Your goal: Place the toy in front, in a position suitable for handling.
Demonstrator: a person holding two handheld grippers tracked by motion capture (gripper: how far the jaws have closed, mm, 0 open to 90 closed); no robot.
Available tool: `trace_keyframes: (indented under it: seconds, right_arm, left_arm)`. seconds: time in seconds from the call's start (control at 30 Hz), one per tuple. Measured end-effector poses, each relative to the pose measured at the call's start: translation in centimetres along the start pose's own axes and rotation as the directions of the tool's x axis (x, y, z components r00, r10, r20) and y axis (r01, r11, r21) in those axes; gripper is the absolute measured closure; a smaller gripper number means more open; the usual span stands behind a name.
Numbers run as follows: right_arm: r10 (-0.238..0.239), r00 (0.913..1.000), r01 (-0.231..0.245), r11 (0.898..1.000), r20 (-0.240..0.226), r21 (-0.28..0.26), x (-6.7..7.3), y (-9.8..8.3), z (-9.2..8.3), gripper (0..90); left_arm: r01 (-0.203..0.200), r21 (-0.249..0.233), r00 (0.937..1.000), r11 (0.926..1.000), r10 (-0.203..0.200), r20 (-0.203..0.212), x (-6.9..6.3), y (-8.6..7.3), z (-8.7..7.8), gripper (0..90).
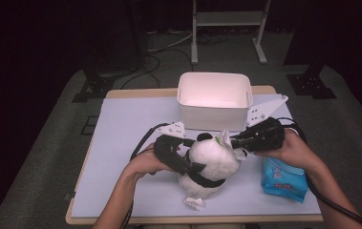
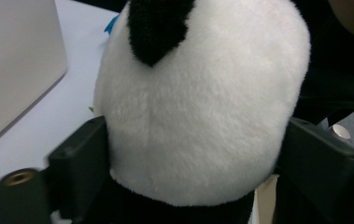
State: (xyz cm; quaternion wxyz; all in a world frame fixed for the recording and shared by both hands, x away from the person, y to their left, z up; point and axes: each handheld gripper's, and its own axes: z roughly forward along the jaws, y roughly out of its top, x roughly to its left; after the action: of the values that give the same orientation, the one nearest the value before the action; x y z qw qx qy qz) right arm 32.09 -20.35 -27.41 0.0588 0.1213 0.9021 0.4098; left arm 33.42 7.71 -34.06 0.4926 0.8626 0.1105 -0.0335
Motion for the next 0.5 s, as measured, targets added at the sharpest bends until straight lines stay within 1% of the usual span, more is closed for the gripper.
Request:
trace_keyframes:
  seconds: [0.03,0.07,0.1,0.17,0.23,0.37,0.47,0.5]
  right_arm:
    - [0.002,1.0000,-0.002,1.000,-0.003,-0.003,0.0,-0.1,0.0,83.5]
    - [0.005,1.0000,-0.005,1.000,-0.001,-0.006,-0.1,-0.1,-0.1,83.5]
    - [0.005,1.0000,-0.005,1.000,0.005,-0.007,-0.1,-0.1,-0.1,83.5]
    - [0.007,1.0000,-0.006,1.000,0.007,-0.011,-0.1,0.0,-0.1,83.4]
    - [0.004,0.9999,-0.003,1.000,0.010,-0.015,-0.1,0.1,-0.2,83.4]
    - [-0.001,0.9998,0.001,0.999,0.019,-0.033,0.0,0.5,-0.5,83.4]
    - [-0.001,0.9998,0.002,0.999,0.020,-0.037,-0.1,0.5,-0.5,83.3]
    - [0.006,0.9999,-0.006,0.999,0.013,-0.042,-0.1,0.4,-0.5,83.4]
  left_arm:
    - [0.000,-0.010,1.0000,0.9999,0.000,-0.002,0.1,0.0,-0.1,19.9]
    - [0.009,-0.018,1.0000,0.9998,-0.009,-0.001,0.2,-0.1,-0.1,22.8]
    - [0.008,-0.022,1.0000,0.9997,-0.009,-0.004,0.2,0.0,-0.2,26.1]
    - [0.001,-0.022,0.9998,0.9998,-0.002,-0.020,0.1,0.2,-0.4,29.8]
    - [-0.019,-0.015,0.9992,0.9997,0.018,-0.036,0.0,0.5,-0.7,31.7]
    - [-0.043,0.003,0.9971,0.9991,0.043,-0.063,-0.3,1.2,-1.2,32.7]
    - [-0.054,0.011,0.9957,0.9985,0.055,-0.075,-0.5,1.5,-1.5,32.7]
    - [-0.056,0.015,0.9955,0.9983,0.057,-0.076,-0.6,1.6,-1.6,32.7]
